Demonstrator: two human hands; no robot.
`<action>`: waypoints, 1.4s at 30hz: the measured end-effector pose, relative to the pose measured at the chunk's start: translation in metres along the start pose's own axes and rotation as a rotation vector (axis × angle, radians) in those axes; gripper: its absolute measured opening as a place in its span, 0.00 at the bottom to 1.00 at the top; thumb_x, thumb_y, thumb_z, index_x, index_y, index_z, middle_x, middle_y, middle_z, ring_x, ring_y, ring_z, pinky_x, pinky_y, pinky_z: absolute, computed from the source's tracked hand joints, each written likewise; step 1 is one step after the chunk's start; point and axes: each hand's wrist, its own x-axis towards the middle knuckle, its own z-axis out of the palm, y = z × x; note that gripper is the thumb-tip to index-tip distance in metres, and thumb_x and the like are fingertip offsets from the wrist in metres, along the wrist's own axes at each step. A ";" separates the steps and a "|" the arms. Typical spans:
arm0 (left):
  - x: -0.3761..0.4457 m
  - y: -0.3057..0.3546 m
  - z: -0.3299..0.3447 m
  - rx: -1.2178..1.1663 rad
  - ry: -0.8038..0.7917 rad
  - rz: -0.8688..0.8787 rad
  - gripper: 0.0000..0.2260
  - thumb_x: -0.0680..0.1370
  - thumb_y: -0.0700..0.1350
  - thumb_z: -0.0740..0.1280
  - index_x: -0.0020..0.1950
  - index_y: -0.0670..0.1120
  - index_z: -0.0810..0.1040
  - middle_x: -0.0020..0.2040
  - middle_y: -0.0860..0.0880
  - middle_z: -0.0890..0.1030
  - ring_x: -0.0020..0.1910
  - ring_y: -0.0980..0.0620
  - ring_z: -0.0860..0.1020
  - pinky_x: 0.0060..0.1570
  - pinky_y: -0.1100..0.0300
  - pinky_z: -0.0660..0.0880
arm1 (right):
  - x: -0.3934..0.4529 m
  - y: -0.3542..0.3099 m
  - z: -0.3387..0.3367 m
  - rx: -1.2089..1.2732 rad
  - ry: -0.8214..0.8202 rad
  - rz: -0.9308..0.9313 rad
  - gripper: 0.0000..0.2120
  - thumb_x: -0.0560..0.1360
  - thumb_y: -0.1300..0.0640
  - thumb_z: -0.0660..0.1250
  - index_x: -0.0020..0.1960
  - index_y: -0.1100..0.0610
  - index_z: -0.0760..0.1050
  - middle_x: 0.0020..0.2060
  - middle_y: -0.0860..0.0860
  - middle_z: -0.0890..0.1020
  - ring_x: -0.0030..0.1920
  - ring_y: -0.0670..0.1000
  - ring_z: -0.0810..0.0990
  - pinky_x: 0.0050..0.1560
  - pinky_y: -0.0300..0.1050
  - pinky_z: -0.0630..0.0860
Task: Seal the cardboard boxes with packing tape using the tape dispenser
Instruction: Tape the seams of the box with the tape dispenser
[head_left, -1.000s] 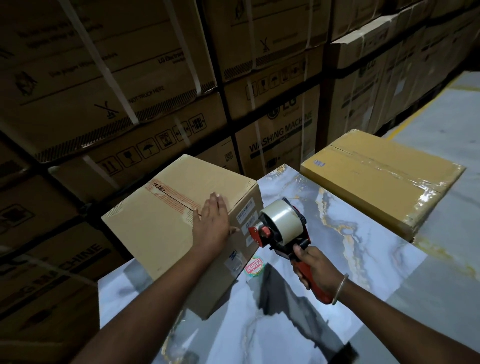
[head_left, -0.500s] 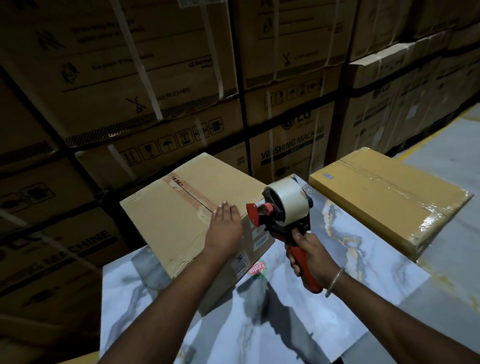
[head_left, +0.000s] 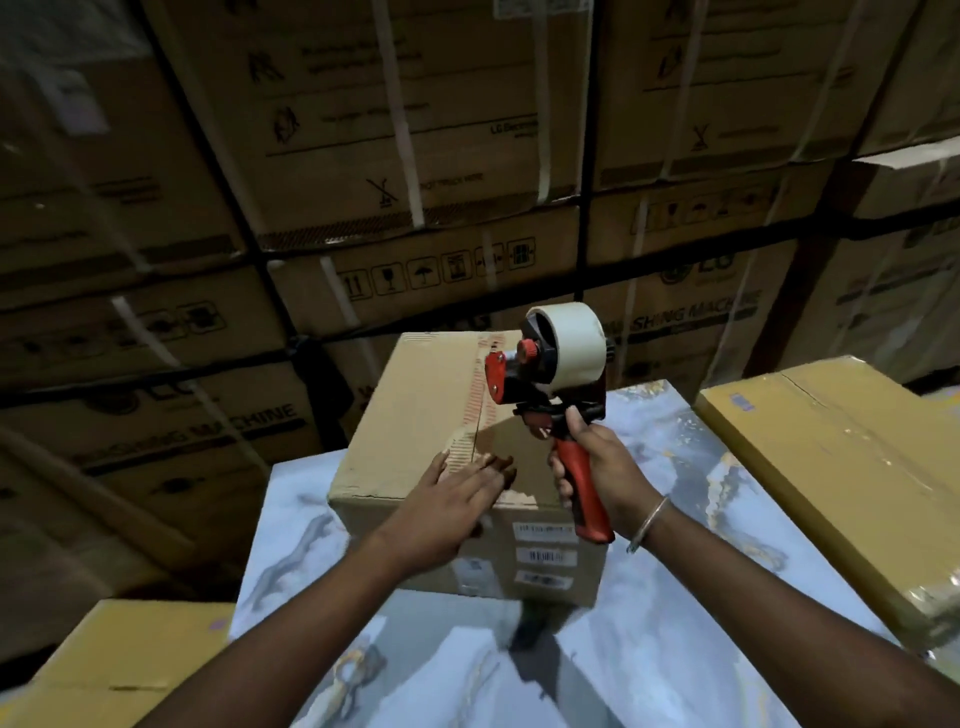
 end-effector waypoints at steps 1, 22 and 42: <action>-0.008 0.001 0.005 0.029 0.040 -0.030 0.40 0.72 0.47 0.76 0.79 0.47 0.60 0.77 0.49 0.68 0.76 0.51 0.66 0.71 0.42 0.62 | 0.004 0.000 0.000 0.007 -0.022 0.028 0.27 0.77 0.36 0.59 0.37 0.61 0.70 0.28 0.55 0.73 0.23 0.51 0.71 0.25 0.40 0.69; 0.081 0.169 0.008 -1.357 1.008 -1.523 0.28 0.84 0.57 0.50 0.78 0.57 0.38 0.80 0.57 0.38 0.80 0.58 0.42 0.79 0.54 0.45 | 0.030 0.007 -0.013 0.195 -0.320 0.222 0.25 0.75 0.35 0.58 0.42 0.59 0.71 0.29 0.53 0.71 0.24 0.49 0.68 0.25 0.39 0.67; 0.046 0.133 0.004 -1.243 0.590 -1.537 0.51 0.67 0.72 0.58 0.82 0.50 0.43 0.81 0.51 0.56 0.77 0.46 0.63 0.74 0.48 0.63 | 0.019 -0.007 -0.014 -0.002 -0.465 0.152 0.25 0.76 0.37 0.58 0.42 0.60 0.73 0.28 0.56 0.71 0.23 0.52 0.68 0.25 0.42 0.68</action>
